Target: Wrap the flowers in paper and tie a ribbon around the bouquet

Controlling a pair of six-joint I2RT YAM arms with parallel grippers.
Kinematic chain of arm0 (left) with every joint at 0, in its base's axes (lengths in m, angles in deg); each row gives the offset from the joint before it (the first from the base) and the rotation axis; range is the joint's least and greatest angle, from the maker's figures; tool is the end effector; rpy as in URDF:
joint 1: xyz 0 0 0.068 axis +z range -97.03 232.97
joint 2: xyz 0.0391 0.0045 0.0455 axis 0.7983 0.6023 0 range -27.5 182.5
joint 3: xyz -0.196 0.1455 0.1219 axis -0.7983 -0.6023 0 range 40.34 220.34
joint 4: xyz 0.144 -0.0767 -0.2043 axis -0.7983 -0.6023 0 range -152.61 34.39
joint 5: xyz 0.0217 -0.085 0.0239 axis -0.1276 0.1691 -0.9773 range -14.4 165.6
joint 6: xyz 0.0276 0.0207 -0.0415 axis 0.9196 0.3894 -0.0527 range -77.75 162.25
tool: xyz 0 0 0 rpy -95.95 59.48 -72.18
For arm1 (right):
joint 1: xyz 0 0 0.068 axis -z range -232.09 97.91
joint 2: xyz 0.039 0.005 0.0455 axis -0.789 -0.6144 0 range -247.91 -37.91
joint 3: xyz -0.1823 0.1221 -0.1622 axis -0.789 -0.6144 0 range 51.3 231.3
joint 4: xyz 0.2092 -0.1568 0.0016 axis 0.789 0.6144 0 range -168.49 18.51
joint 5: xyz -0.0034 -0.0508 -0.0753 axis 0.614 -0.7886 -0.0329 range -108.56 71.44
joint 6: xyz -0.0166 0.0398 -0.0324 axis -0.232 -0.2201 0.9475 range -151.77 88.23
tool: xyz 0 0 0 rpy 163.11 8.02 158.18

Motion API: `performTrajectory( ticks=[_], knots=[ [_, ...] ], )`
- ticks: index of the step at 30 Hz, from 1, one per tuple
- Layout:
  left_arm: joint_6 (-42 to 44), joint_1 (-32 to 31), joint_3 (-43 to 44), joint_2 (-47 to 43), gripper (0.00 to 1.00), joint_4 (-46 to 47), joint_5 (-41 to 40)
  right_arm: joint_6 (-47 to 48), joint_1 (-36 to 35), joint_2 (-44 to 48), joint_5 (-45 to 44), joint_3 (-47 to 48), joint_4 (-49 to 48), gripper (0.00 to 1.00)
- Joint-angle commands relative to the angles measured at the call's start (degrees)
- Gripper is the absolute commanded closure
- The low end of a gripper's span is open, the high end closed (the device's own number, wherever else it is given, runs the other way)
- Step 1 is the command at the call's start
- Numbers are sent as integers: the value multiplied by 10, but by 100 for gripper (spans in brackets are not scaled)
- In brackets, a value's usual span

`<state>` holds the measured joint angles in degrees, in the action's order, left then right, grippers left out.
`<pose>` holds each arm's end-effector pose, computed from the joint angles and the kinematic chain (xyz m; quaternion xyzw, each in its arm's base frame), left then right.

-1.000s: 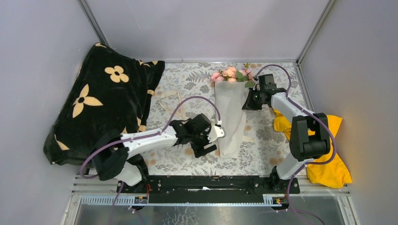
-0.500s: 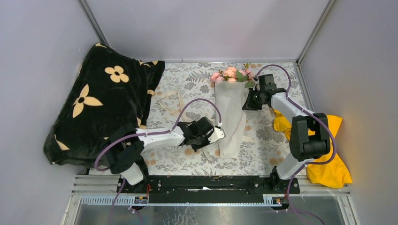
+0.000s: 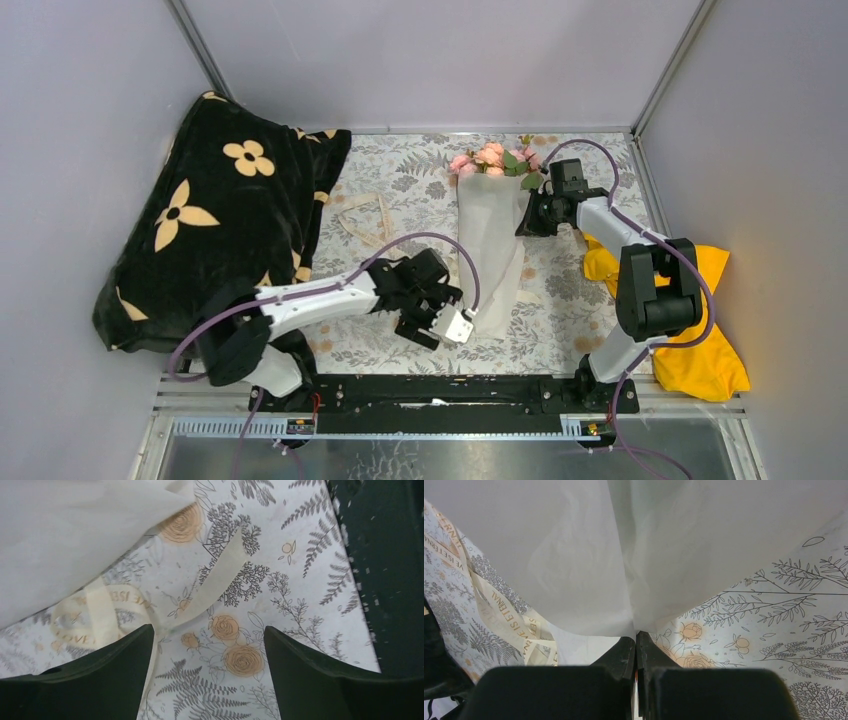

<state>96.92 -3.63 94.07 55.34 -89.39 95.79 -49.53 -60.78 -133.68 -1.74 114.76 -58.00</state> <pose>0.1434 -0.2399 0.2130 0.8132 0.5063 -0.1742 0.2279 0.3455 0.0631 0.2098 0.0276 0.9383 0.2071 0.2754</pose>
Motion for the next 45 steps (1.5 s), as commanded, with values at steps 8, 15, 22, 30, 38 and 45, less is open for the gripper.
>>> performTrajectory(
  ticks=[8, 15, 22, 30, 38, 45],
  knots=[
    [148, -1, 20, 123, 20, 38, 30, 3, -4, -1, 5, -2, -6, 100],
    [95, 0, 6, 157, 76, 74, -48, 4, -4, -4, 8, -3, -9, 100],
    [-113, 0, 190, 51, 100, -63, -19, 4, -4, -15, 17, -5, -16, 100],
    [-294, 77, 588, -18, 100, -90, -260, 0, -4, -28, 21, 1, -22, 100],
    [-311, 187, 515, -37, 100, -35, -287, -15, -26, -25, 51, 12, -27, 100],
    [-387, 268, 278, -52, 100, 35, -198, -51, -85, -33, 81, 34, -53, 100]
  ],
)
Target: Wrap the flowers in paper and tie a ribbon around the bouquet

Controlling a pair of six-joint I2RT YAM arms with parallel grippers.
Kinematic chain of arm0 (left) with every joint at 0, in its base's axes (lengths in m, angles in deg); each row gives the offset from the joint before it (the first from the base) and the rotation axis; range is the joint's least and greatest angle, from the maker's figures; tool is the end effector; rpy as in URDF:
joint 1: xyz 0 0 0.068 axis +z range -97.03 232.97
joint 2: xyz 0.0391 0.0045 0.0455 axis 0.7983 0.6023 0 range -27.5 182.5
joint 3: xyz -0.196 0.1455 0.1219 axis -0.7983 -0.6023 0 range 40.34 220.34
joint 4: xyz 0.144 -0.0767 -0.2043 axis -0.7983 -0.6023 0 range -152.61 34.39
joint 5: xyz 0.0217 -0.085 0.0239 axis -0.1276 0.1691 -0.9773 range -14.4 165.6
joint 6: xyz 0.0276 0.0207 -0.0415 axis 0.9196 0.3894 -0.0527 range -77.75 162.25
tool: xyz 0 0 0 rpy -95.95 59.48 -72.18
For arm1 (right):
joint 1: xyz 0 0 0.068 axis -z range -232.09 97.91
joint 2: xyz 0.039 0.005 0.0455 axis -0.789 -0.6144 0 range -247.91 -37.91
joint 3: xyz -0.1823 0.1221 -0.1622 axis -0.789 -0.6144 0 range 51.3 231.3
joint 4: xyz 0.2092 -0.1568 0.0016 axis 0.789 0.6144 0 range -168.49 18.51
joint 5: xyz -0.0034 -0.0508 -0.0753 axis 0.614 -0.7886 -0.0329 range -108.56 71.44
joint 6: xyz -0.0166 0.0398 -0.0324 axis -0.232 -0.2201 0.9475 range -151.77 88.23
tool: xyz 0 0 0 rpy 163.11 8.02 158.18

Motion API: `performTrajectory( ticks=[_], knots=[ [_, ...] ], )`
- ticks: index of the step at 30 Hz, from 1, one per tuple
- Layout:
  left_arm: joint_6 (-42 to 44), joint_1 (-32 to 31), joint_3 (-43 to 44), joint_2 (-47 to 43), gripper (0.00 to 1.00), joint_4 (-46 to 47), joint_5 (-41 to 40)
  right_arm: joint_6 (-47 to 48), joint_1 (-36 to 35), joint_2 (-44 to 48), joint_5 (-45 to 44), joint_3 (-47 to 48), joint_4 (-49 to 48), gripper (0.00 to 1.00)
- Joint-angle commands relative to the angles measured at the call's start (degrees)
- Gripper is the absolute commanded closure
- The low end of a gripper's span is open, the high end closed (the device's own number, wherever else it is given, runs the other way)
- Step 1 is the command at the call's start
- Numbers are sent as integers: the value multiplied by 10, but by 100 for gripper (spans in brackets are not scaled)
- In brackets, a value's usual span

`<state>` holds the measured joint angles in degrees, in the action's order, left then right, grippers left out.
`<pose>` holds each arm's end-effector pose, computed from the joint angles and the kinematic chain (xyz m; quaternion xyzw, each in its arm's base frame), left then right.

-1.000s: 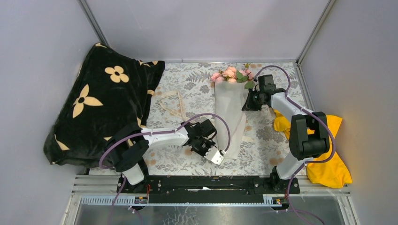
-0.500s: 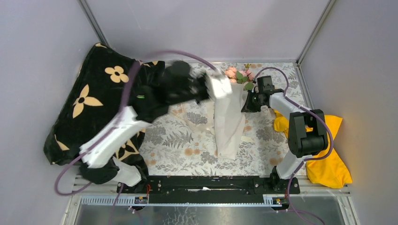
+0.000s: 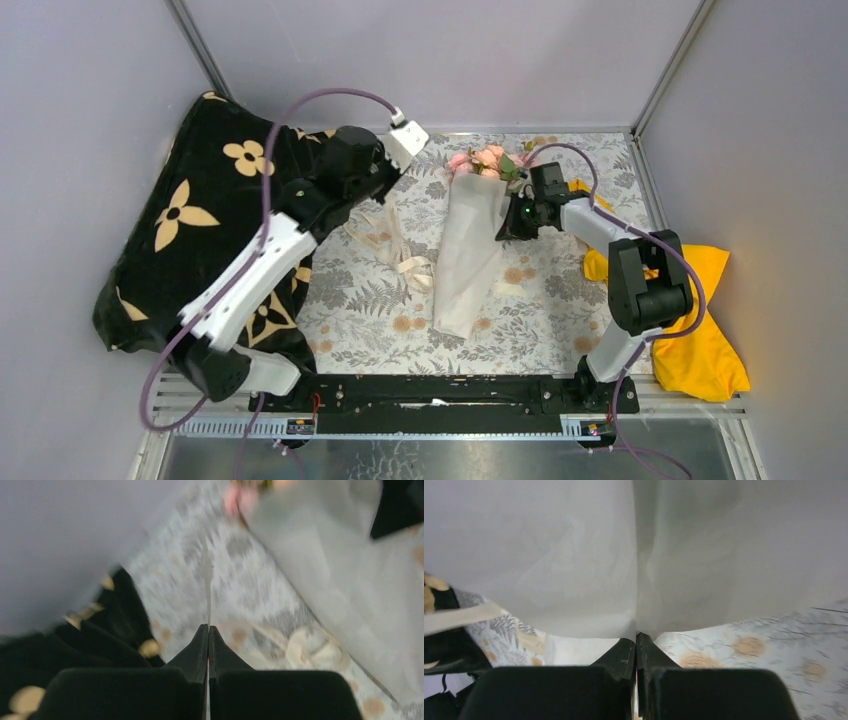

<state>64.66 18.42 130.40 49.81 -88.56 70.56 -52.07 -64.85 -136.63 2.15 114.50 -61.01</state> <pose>0.2410 -0.1622 0.4458 0.3686 0.7322 -0.0245 0.5722 0.3473 0.0914 0.1952 0.0044 0.9346 0.2522 0.2507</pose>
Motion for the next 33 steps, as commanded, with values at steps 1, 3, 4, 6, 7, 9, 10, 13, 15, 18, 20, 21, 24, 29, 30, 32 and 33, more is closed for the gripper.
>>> performTrajectory(
  ticks=[1, 3, 4, 6, 7, 9, 10, 13, 15, 18, 20, 21, 24, 29, 30, 32, 33],
  knots=[
    [-76, 56, -104, 6, 100, 35, 86, -35, -55, -8, 49, 38, -36, 100],
    [-87, 58, -129, 13, 100, 44, 139, -57, -70, -12, 52, 37, -65, 100],
    [-97, 57, -138, 16, 100, 49, 176, -63, -74, -14, 53, 38, -73, 100],
    [-121, 40, -160, 23, 100, 66, 239, -71, -77, -20, 48, 37, -84, 100],
    [-119, 19, -171, 29, 100, 79, 246, -76, -77, -24, 45, 32, -93, 100],
    [-107, -28, -207, 52, 100, 120, 217, -83, -77, -31, 40, 19, -108, 100],
    [-105, -42, -219, 69, 100, 146, 206, -85, -77, -36, 41, 14, -112, 100],
    [-105, -69, -233, 138, 100, 216, 206, -87, -77, -52, 42, 5, -118, 100],
    [-107, -90, -224, 183, 100, 236, 217, -87, -77, -55, 35, -1, -119, 100],
    [-101, -124, -225, 230, 100, 263, 227, -82, -77, -49, 16, -11, -115, 92],
    [-100, -138, -237, 250, 100, 285, 215, -75, -77, -42, -3, -14, -101, 84],
    [-102, -140, -240, 261, 100, 293, 210, -71, -77, -35, -14, -15, -94, 80],
    [-104, -140, -245, 290, 100, 295, 195, -55, -77, -19, -52, -11, -64, 64],
    [-114, -140, -249, 330, 100, 287, 192, -44, -76, 5, -107, 8, -6, 43],
    [-118, -138, -249, 335, 100, 286, 191, -44, -75, 13, -119, 9, 3, 41],
    [-125, -132, -251, 345, 100, 285, 201, -46, -70, 33, -137, 10, 13, 36],
    [-130, -128, -252, 349, 100, 285, 209, -47, -68, 45, -144, 10, 19, 32]
  ],
)
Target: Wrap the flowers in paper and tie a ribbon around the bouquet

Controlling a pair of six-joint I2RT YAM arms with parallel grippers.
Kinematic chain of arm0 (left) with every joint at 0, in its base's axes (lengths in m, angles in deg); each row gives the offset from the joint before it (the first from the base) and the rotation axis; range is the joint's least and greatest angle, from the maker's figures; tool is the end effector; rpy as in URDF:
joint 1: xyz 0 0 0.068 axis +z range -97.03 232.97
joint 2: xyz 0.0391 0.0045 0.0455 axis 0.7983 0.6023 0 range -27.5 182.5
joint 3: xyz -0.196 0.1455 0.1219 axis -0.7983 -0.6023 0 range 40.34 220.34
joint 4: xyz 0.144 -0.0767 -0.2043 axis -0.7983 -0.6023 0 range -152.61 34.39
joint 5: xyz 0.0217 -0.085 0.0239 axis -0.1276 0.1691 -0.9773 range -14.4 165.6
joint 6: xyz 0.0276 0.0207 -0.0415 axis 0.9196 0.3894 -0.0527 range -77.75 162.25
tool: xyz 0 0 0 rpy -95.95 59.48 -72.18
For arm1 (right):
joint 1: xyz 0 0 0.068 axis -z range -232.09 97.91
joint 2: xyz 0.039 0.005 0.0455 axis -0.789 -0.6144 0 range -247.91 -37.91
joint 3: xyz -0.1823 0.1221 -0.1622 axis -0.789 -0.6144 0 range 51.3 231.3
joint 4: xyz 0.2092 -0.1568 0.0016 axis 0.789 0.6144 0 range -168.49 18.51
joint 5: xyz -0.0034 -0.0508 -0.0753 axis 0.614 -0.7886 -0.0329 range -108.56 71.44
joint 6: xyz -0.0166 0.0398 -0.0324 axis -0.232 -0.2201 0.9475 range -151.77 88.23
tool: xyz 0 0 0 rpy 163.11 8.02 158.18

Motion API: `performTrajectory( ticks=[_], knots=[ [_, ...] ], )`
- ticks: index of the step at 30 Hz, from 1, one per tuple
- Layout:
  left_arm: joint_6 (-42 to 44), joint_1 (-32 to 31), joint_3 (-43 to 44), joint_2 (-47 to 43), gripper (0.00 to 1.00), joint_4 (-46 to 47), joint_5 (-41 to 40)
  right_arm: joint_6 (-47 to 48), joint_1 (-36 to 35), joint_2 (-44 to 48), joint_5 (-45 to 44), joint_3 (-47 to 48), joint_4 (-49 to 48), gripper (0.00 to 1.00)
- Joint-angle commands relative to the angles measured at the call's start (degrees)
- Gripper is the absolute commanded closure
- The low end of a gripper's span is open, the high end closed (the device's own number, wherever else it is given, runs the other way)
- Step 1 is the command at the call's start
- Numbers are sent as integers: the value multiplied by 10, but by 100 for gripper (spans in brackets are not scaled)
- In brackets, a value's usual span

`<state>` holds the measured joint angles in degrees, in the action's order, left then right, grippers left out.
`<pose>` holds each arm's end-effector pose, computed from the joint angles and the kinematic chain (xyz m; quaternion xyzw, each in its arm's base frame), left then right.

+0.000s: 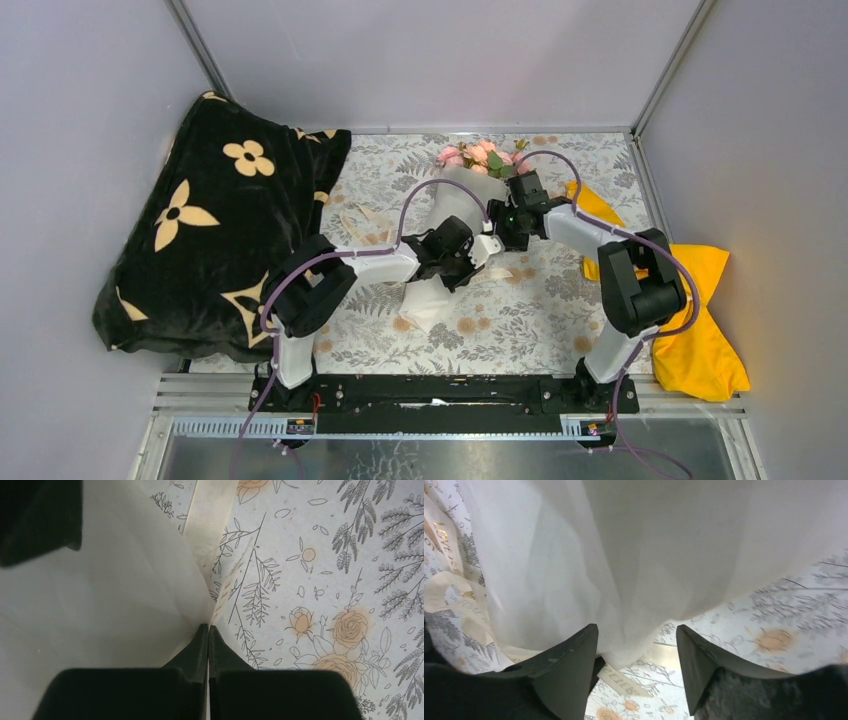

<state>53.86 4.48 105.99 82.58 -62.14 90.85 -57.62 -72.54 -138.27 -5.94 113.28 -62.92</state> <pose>0.2553 -0.3026 0.1486 0.5062 0.7864 -0.2234 0.2747 0.3354 0.1332 0.1801 0.0106 0.9457 0.2170 0.2417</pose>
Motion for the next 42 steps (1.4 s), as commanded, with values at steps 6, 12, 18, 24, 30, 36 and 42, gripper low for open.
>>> performTrajectory(
  ticks=[6, 12, 18, 24, 30, 36, 42],
  knots=[
    [-47, 37, -9, 35, 100, 18, 44, -8, 19, 118, -187, 53, 144, 30],
    [-50, 44, -22, 17, 100, 28, 59, -23, 19, 156, -203, -36, 143, 35],
    [-52, 48, -26, 6, 100, 33, 60, -28, -13, 94, -145, -70, 116, 39],
    [-52, 49, -28, 9, 100, 39, 60, -54, -32, 63, -58, -121, 44, 40],
    [-51, 49, -26, 11, 100, 39, 63, -76, -36, 45, -55, -128, -2, 40],
    [-52, 50, -24, 9, 100, 40, 63, -112, -36, 29, -91, -112, -40, 41],
    [-54, 50, -20, 11, 100, 38, 65, -132, -36, 20, -86, -122, -74, 65]
  ],
)
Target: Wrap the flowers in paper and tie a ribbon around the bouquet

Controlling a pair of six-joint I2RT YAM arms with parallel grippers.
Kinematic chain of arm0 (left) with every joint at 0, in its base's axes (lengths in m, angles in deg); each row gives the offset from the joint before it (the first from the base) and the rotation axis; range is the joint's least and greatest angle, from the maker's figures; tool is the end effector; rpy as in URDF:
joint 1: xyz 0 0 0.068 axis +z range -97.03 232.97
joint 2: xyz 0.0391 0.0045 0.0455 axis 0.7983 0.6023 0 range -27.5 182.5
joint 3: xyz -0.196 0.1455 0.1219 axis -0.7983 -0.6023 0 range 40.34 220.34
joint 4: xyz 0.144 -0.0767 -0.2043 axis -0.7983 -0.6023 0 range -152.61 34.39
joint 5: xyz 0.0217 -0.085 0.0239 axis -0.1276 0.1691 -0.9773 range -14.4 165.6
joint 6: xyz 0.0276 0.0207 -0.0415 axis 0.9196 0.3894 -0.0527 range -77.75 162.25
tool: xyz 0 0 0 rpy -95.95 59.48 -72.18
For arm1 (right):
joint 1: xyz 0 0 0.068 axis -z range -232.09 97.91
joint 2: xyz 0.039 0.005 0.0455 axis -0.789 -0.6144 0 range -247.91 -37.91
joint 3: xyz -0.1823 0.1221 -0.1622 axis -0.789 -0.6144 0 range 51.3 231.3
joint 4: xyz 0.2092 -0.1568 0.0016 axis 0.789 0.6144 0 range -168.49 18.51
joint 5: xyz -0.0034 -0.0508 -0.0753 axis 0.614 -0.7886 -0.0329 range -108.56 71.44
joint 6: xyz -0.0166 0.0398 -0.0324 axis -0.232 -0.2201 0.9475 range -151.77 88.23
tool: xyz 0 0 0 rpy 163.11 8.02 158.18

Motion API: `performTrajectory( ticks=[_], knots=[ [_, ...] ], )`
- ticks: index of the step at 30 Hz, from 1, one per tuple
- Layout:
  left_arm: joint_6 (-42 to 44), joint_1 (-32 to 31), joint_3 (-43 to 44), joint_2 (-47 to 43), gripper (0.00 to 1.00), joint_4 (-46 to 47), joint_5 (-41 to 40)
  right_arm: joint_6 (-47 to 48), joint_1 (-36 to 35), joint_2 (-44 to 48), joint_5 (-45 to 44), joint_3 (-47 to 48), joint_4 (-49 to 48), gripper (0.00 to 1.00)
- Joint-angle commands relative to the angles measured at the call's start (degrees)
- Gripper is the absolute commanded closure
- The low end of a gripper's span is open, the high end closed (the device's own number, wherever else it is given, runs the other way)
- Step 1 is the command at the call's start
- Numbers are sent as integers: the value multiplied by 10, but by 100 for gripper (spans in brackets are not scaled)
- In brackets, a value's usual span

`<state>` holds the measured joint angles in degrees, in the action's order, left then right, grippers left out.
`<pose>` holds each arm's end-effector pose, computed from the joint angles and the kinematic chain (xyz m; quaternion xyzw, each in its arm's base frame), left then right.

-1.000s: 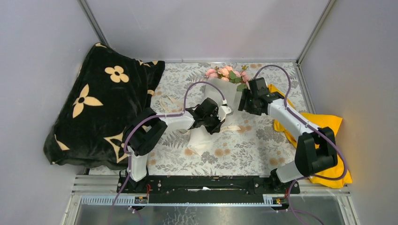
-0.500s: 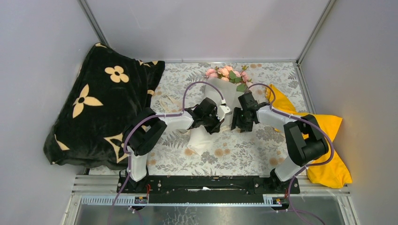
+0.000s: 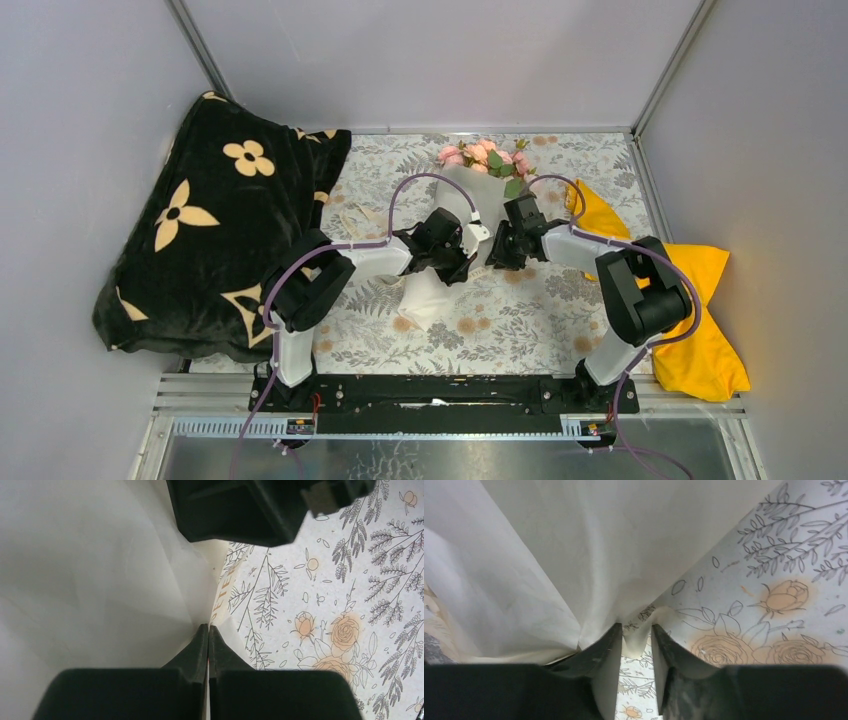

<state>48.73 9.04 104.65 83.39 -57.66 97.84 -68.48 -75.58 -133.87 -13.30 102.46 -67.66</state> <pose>0.2764 -0.2850 0.1431 0.4526 0.8015 -0.2821 0.2704 0.2971 0.1325 0.1556 0.0964 0.9496 0.1859 0.2333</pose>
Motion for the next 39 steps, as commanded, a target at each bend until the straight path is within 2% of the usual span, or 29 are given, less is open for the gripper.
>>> performTrajectory(
  ticks=[1, 3, 5, 15, 17, 21, 23, 25, 29, 33, 35, 39],
  knots=[
    [-1, 5, -8, 2, 100, -7, -5, -23, -6, -23, -14, -17, -28, 73],
    [-1, 5, -9, 1, 100, -7, -6, -26, -5, -12, -35, -27, -27, 90],
    [0, 6, -10, 1, 100, -6, -6, -26, -2, 11, -56, -39, -27, 100],
    [1, 8, -6, 7, 100, -8, -11, 9, 50, 100, -84, -49, 26, 100],
    [3, 9, -5, 5, 100, -10, -11, 23, 88, 138, -89, -51, 45, 100],
    [5, 11, -4, -4, 100, -12, -8, 58, 223, 262, -105, -30, 90, 100],
    [7, 11, -3, -5, 100, -13, -6, 79, 297, 322, -126, 21, 118, 100],
    [7, 11, -1, -5, 100, -15, -5, 104, 333, 366, -170, 98, 149, 100],
    [7, 11, 2, -2, 100, -16, -1, 155, 339, 383, -256, 273, 197, 100],
    [6, 11, 2, -1, 100, -16, 4, 186, 339, 374, -270, 421, 209, 100],
    [6, 11, 1, -2, 100, -16, 9, 185, 339, 365, -223, 466, 206, 100],
    [10, 11, 3, -9, 100, -20, 29, 145, 338, 309, -4, 516, 214, 100]
  ],
)
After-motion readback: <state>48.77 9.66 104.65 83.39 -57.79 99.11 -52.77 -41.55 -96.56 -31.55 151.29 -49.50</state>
